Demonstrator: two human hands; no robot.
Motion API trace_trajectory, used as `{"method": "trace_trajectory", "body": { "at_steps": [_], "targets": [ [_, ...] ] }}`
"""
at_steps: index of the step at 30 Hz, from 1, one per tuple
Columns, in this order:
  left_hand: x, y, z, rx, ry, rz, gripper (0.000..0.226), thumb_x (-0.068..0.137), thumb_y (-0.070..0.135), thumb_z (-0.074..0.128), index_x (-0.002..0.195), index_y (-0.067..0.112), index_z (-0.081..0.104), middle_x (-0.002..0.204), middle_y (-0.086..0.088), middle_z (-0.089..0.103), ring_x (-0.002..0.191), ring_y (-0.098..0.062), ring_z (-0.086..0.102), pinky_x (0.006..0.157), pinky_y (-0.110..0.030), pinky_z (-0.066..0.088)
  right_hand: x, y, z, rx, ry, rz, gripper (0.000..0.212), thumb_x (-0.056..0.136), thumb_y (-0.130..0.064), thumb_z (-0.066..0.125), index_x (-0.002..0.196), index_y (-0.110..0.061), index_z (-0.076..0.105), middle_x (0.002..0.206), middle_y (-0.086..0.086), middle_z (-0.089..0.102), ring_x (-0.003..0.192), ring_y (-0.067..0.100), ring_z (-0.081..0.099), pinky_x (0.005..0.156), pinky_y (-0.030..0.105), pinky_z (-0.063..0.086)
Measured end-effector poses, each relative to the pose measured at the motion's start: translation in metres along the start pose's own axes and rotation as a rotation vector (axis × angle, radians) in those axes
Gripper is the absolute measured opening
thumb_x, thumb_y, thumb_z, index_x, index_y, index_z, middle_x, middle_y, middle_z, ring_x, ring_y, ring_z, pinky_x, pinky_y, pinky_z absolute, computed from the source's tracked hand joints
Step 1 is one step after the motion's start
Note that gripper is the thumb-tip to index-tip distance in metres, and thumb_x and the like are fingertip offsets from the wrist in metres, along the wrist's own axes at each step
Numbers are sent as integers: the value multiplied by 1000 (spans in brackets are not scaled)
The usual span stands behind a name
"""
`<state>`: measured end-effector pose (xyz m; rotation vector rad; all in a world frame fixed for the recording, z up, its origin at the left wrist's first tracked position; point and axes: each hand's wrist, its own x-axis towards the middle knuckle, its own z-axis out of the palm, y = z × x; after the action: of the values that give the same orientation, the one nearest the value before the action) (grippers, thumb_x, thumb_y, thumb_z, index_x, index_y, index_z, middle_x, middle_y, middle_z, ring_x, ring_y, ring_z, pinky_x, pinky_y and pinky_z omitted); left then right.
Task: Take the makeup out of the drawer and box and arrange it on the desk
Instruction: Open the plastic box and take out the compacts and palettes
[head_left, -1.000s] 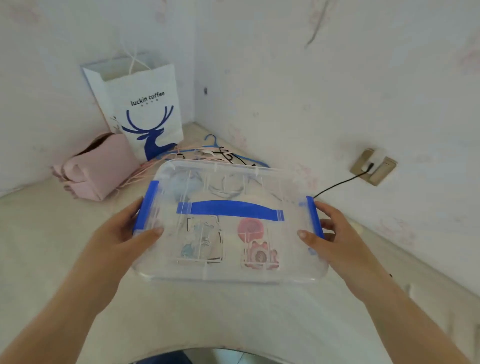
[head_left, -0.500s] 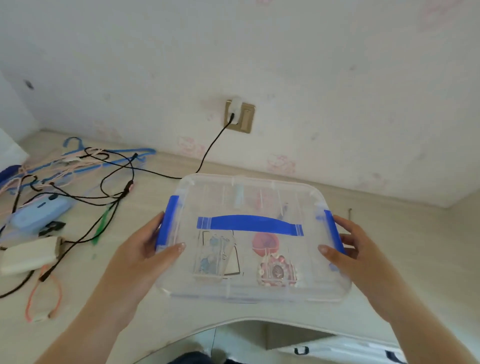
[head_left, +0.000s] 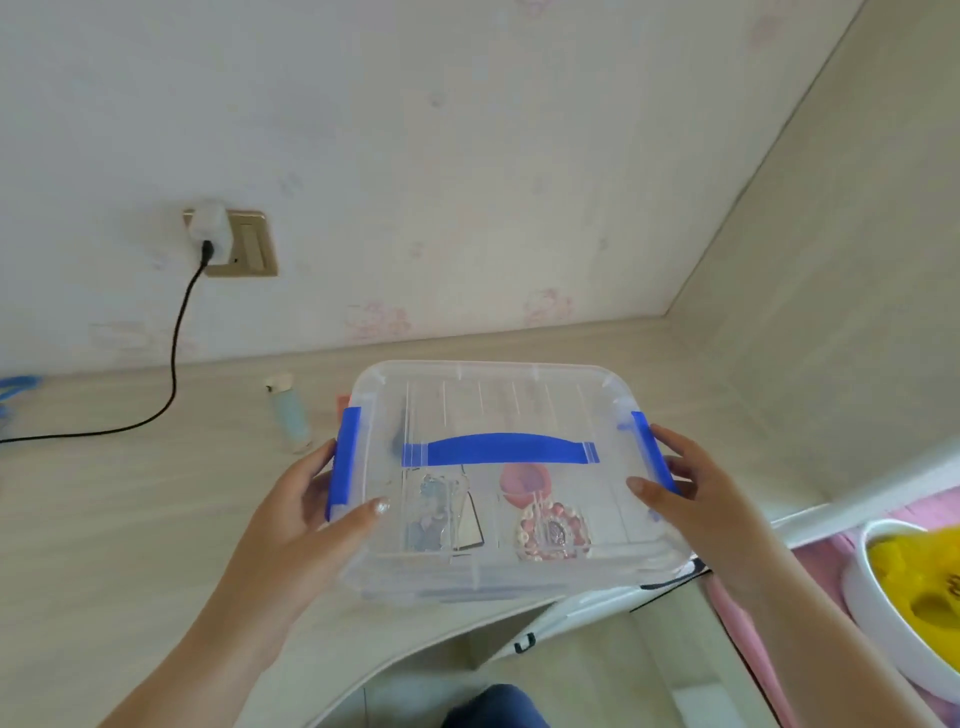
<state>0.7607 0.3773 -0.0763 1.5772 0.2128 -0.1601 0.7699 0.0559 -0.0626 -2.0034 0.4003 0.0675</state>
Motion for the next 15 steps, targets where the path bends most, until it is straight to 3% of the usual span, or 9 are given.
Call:
{"method": "trace_trajectory", "body": {
  "at_steps": [3,6,10,13,15],
  "targets": [
    [14,-1,30,15,-35,-19,83,49,40,77,127,34,50,117,14,66,108,-2,62,93,-34,47,6,15,-24,44,34,23,49,82,-15,69,108,-53,50,107,-3,65,81,18,64,68,33,52],
    [30,0,69,41,-56,-24,88,45,45,76,128,33,50,118,13,66,111,-2,60,96,-35,46,27,33,-54,71,67,33,50,82,-13,69,105,-53,51,104,-4,67,77,17,63,72,34,53],
    [57,-3,137,69,-16,-25,75,57,31,75,127,35,47,116,13,64,111,-2,58,95,-32,45,76,56,-107,54,55,-15,49,83,-12,68,115,-46,52,101,-3,68,72,15,63,68,28,49],
    [75,1,198,73,24,-34,71,72,16,80,131,34,45,111,10,66,108,-4,60,84,-26,46,123,66,-156,44,38,-48,49,82,-13,69,115,-45,52,102,-5,67,80,16,64,72,29,49],
    [82,2,236,63,43,-52,75,75,12,77,138,31,40,115,9,65,110,-6,59,85,-27,44,154,74,-187,36,16,-72,50,81,-12,69,117,-43,52,105,-5,66,88,18,65,78,32,50]
  ]
}}
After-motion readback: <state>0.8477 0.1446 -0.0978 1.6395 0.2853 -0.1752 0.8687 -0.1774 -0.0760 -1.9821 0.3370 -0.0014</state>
